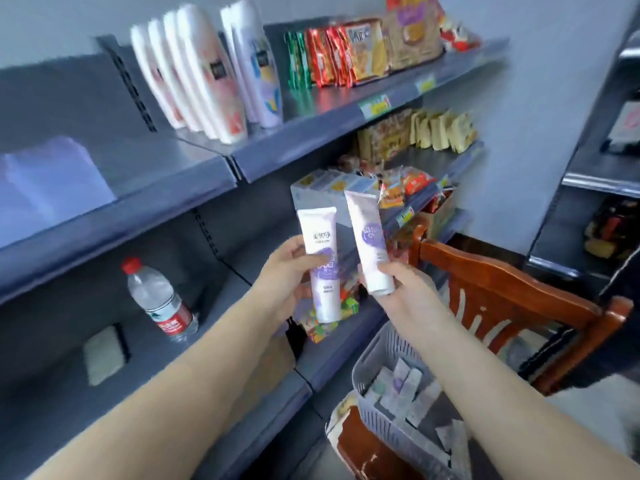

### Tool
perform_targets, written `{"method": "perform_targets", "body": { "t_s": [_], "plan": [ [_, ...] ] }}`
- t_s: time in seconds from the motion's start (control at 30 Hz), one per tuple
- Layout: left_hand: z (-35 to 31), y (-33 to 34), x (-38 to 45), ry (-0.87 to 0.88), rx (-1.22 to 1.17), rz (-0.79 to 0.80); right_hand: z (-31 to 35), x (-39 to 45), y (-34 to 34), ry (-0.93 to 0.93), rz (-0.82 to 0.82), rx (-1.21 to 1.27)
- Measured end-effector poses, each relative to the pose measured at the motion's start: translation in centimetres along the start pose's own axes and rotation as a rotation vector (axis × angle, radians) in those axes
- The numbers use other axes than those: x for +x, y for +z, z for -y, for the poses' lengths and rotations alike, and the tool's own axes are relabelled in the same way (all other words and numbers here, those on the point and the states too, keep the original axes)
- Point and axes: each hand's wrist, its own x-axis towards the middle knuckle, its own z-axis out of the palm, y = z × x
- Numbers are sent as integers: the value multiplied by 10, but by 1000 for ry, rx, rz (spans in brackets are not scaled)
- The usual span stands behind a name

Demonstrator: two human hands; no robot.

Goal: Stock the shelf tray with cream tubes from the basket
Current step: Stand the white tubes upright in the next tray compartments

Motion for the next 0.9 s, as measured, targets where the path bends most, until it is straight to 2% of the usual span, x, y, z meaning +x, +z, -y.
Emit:
{"method": "perform_targets", "body": {
  "t_s": [0.07,0.23,0.3,0.4,0.6,0.73,0.9],
  "plan": [
    [-34,-14,-11,81,27,-35,16,-4,32,-31,147,-40],
    [-114,-54,-53,257,79,-121,52,-22,122,-69,495,37],
    [-135,-56,-65,283,103,-110,63,-26,142,-109,568,70],
    [-177,-80,-93,385,146,-188,74,-35,191,-134,728,60],
    [-243,-138,-142,503,269,-376,83,-49,274,-204,897,-48],
    [-264,-174,-160,520,291,-499,78,-52,319,-229,1012,-174],
    [-276,-213,-178,531,293,-569,60,-57,369,-189,1089,-263]
  ]
}}
